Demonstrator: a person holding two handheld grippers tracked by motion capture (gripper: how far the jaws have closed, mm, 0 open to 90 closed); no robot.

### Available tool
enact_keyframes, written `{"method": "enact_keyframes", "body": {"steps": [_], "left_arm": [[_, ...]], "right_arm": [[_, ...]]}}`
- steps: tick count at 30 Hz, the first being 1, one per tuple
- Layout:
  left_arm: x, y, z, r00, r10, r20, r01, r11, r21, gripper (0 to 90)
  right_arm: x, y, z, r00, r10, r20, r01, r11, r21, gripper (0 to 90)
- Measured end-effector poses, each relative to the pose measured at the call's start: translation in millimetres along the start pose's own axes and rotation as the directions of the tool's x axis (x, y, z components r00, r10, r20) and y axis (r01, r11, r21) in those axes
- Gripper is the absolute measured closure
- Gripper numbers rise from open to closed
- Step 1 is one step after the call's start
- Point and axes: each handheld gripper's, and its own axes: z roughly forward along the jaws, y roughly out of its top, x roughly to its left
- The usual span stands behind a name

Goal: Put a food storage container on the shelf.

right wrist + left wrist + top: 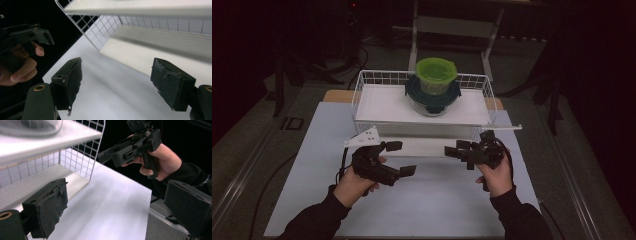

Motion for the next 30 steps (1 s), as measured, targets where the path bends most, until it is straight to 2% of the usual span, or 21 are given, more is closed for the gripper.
{"method": "enact_keyframes", "body": {"steps": [7, 14, 17, 20, 26, 30], "left_arm": [[0.5, -26.4, 0.9, 0.9998, -0.008, -0.017, 0.008, 0.9997, 0.022, 4.4], [0.2, -51.9, 3.8, 0.9992, -0.003, -0.040, 0.006, 0.9982, 0.059, 4.4], [0.1, -59.0, 4.2, 0.9990, -0.009, -0.044, 0.012, 0.9981, 0.061, 4.4], [1.0, -73.6, 6.1, 0.9986, -0.028, -0.044, 0.032, 0.9968, 0.073, 4.4], [1.0, -90.2, 7.2, 0.9981, -0.037, -0.049, 0.041, 0.9963, 0.076, 4.4], [0.2, -98.7, 7.1, 0.9980, -0.031, -0.055, 0.035, 0.9958, 0.084, 4.4]], "right_arm": [[-5.4, -24.2, 4.2, 0.9996, -0.016, 0.024, 0.015, 1.000, 0.019, 24.5], [-10.6, -47.3, 10.5, 0.9997, -0.004, 0.024, 0.003, 0.999, 0.037, 24.4], [-13.2, -56.1, 12.9, 0.9998, 0.005, 0.021, -0.006, 0.999, 0.042, 24.4], [-16.3, -64.4, 14.4, 0.9996, 0.003, 0.026, -0.004, 0.999, 0.041, 24.4], [-21.5, -81.6, 14.8, 0.9992, 0.001, 0.040, -0.003, 0.999, 0.043, 24.4], [-22.7, -91.3, 12.9, 0.9979, -0.020, 0.061, 0.017, 0.999, 0.050, 23.9]]}}
